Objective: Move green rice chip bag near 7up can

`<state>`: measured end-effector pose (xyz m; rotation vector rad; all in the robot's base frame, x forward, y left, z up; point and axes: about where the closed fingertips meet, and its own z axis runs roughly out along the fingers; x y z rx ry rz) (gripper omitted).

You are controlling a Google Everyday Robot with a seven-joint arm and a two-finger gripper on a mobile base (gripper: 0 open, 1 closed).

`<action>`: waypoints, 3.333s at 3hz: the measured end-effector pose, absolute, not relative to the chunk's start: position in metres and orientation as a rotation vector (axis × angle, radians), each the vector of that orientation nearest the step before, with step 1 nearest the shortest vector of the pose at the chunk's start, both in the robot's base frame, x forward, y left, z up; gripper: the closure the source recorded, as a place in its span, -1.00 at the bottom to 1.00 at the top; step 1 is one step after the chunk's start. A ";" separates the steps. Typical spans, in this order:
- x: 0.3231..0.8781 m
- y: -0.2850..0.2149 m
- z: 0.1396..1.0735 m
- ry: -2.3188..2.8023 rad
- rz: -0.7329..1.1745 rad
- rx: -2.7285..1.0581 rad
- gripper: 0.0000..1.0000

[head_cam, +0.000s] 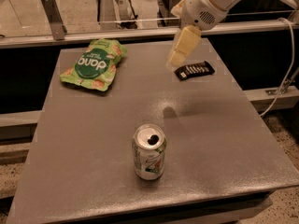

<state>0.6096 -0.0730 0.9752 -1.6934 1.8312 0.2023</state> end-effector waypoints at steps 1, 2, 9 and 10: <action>0.615 -0.069 0.973 1.807 0.222 -1.676 -1.00; 0.638 -0.040 0.952 1.771 0.314 -1.620 -1.00; 0.746 0.120 0.864 1.731 1.109 -1.239 -0.19; 0.732 0.122 0.865 1.750 1.130 -1.275 0.28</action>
Offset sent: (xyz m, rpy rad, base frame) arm 0.0812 0.0740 -0.0509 0.2984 -0.0237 -0.0064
